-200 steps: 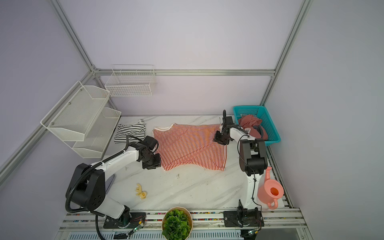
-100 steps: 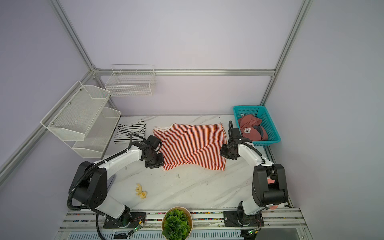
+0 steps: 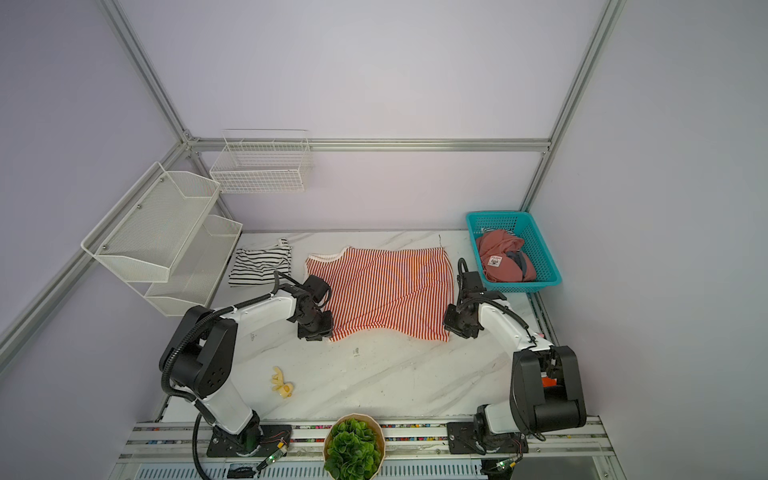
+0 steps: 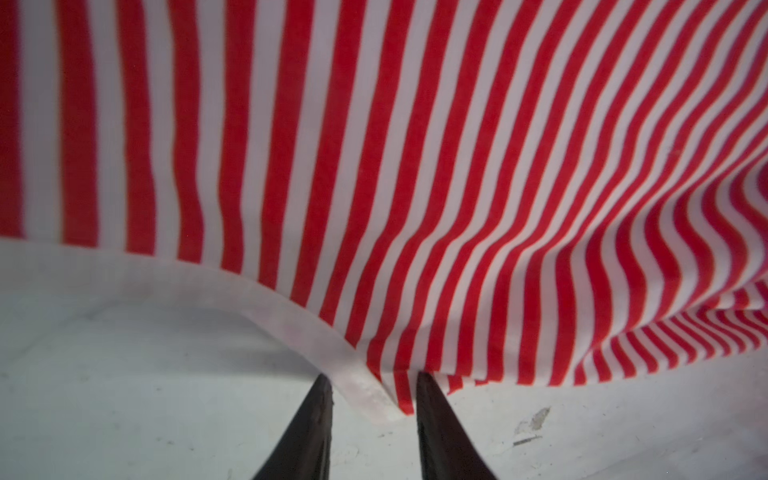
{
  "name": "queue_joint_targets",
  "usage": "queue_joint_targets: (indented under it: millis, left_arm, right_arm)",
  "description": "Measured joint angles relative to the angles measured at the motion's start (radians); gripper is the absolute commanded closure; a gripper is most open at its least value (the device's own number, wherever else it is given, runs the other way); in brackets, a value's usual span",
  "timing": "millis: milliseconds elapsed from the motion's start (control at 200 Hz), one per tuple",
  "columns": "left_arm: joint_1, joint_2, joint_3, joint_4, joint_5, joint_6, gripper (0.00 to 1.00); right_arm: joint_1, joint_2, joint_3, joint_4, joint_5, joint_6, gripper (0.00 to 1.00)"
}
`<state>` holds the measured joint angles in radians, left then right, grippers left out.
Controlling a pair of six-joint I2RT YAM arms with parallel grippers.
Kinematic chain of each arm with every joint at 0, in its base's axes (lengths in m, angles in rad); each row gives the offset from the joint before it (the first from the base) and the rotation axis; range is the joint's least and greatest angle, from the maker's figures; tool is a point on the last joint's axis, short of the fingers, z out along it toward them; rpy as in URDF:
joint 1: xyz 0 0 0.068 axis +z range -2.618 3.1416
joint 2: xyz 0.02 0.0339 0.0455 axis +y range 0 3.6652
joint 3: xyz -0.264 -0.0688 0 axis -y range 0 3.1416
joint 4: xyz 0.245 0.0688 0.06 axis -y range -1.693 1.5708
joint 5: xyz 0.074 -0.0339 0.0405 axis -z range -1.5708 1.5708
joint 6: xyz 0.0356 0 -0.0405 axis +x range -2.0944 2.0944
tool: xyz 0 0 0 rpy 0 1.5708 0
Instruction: Fold and stack the tank tops
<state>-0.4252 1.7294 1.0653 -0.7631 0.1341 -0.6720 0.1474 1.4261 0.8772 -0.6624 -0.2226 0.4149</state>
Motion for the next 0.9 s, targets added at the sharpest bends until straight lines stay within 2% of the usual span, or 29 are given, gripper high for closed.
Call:
queue_joint_targets:
  millis: [200, 430, 720, 900]
  left_arm:
    - [-0.001, 0.007, 0.0, 0.008, 0.0, -0.002, 0.61]
    - [-0.002, 0.007, 0.0, 0.011, 0.0, -0.009, 0.62]
    - [-0.012, 0.007, 0.0, 0.018, 0.005, -0.025, 0.75]
    - [-0.021, 0.012, 0.0, 0.026, 0.011, -0.025, 0.84]
  right_arm:
    - [0.024, 0.033, -0.027, 0.025, -0.021, 0.005, 0.62]
    - [0.035, 0.076, -0.041, 0.074, -0.037, 0.011, 0.63]
    - [0.037, 0.079, -0.063, 0.106, -0.047, 0.022, 0.78]
    - [0.037, 0.079, -0.077, 0.111, -0.048, 0.026, 0.79]
